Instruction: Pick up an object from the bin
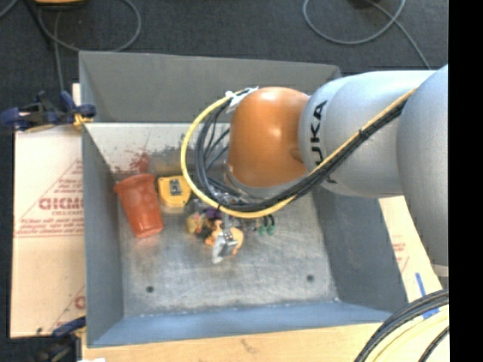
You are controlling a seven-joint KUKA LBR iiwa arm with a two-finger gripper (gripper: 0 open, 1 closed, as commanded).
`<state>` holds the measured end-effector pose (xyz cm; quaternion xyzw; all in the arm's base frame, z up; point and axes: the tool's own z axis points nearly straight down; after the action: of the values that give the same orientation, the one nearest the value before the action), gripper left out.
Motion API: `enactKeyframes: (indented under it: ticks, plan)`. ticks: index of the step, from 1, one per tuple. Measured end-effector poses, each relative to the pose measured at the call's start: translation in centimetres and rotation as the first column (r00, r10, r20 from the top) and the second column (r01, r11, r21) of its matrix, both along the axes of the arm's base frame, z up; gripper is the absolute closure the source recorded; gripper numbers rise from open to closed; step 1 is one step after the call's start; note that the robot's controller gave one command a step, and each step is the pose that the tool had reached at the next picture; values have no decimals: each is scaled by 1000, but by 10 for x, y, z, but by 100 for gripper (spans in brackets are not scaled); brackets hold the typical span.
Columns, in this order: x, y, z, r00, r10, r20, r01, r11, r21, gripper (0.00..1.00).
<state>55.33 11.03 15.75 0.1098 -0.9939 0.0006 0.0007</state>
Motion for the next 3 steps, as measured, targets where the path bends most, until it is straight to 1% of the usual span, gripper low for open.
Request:
enactKeyframes:
  ticks: [1, 2, 3]
  plan:
    - [18, -30, -24, 989, 147, 5, -147, 989, 1, 0]
    - [47, -37, -78, 980, 197, -2, -197, 980, -2, 100]
    - [47, -37, -78, 981, 196, -2, -196, 981, -2, 100]
